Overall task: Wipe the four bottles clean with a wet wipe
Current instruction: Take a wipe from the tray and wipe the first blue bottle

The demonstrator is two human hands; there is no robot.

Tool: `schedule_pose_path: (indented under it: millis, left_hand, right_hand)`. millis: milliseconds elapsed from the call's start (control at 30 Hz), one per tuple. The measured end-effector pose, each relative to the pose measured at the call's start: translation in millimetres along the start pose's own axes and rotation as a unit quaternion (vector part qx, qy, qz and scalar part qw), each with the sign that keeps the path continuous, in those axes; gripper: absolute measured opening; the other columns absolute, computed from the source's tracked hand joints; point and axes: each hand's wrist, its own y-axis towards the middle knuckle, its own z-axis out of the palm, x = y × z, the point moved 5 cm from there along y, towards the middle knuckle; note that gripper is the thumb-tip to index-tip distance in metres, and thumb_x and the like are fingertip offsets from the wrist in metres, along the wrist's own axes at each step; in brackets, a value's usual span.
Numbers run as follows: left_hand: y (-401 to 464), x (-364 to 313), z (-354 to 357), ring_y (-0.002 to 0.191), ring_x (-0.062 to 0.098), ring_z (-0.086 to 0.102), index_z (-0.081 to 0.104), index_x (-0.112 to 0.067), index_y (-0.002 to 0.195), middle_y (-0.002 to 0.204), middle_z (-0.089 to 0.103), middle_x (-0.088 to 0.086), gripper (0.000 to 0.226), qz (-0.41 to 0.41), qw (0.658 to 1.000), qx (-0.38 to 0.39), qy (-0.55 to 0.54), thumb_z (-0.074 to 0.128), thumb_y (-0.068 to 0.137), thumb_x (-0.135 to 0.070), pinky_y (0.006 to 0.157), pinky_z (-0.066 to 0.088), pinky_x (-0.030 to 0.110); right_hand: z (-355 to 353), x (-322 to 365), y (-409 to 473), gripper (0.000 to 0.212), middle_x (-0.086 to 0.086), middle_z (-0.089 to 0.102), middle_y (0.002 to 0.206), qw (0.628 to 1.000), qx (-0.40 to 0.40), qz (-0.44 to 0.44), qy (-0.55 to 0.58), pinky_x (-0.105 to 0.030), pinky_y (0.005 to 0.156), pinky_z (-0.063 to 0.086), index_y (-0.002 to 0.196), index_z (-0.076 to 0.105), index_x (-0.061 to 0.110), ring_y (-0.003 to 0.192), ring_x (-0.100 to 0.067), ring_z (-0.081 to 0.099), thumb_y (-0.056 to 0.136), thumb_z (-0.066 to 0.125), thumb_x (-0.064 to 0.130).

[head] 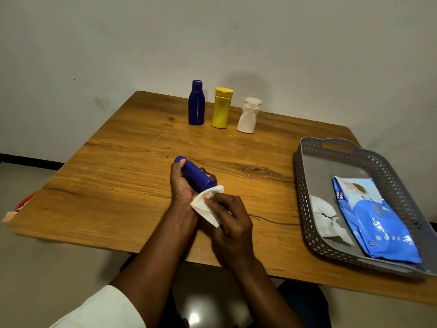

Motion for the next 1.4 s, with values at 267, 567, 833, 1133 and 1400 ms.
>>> schedule_pose_path:
  millis: [267, 567, 833, 1133, 1400]
  left_hand:
    - [3, -4, -9, 0.059, 0.016, 0.048, 0.054, -0.009, 0.088, 0.069, 0.051, 0.004, 0.031, -0.014, 1.0, 0.02, 0.003, 0.055, 0.081, -0.04, 0.054, 0.045, 0.023]
    - [12, 5, -16, 0.063, 0.021, 0.051, 0.055, -0.009, 0.083, 0.074, 0.051, 0.008, 0.036, -0.03, 0.998, 0.061, -0.004, 0.056, 0.08, -0.045, 0.064, 0.047, 0.03]
    - [10, 1, -17, 0.061, 0.017, 0.051, 0.06, -0.009, 0.095, 0.071, 0.052, 0.003, 0.041, -0.028, 0.995, 0.089, 0.03, 0.05, 0.084, -0.047, 0.063, 0.049, 0.03]
    - [4, 5, -24, 0.064, 0.023, 0.063, 0.058, 0.003, 0.107, 0.079, 0.064, 0.015, 0.055, -0.107, 0.97, 0.156, 0.152, 0.039, 0.092, -0.046, 0.059, 0.055, 0.028]
    - [5, 8, -24, 0.063, 0.021, 0.067, 0.06, -0.006, 0.106, 0.08, 0.07, 0.012, 0.048, -0.097, 0.968, 0.129, 0.192, 0.038, 0.095, -0.046, 0.058, 0.057, 0.03]
  right_hand:
    - [-12, -26, -6, 0.037, 0.0, 0.064, 0.105, 0.938, 0.004, 0.257, 0.233, -0.021, 0.074, 0.054, 0.105, 0.071, 0.01, 0.098, -0.012, 0.063, 0.074, 0.073, -0.01]
    - [-2, 13, 24, 0.036, -0.008, 0.055, 0.108, 0.997, 0.025, 0.015, 0.075, -0.023, 0.085, 0.045, 0.112, 0.069, 0.007, 0.102, -0.019, 0.053, 0.078, 0.069, -0.006]
    - [-1, -1, -1, 0.049, -0.006, 0.053, 0.113, 0.998, 0.052, -0.03, -0.013, -0.026, 0.078, 0.049, 0.117, 0.067, 0.013, 0.101, -0.02, 0.055, 0.072, 0.084, 0.007]
    - [-29, -35, 59, 0.032, -0.006, 0.061, 0.104, 0.955, -0.022, 0.271, 0.116, 0.0, 0.07, 0.042, 0.111, 0.067, 0.003, 0.087, 0.014, 0.056, 0.084, 0.057, -0.012]
    - [13, -45, 108, 0.027, 0.001, 0.052, 0.096, 0.988, 0.066, 0.141, -0.01, 0.001, 0.071, 0.037, 0.107, 0.069, 0.001, 0.088, -0.008, 0.051, 0.083, 0.058, -0.009]
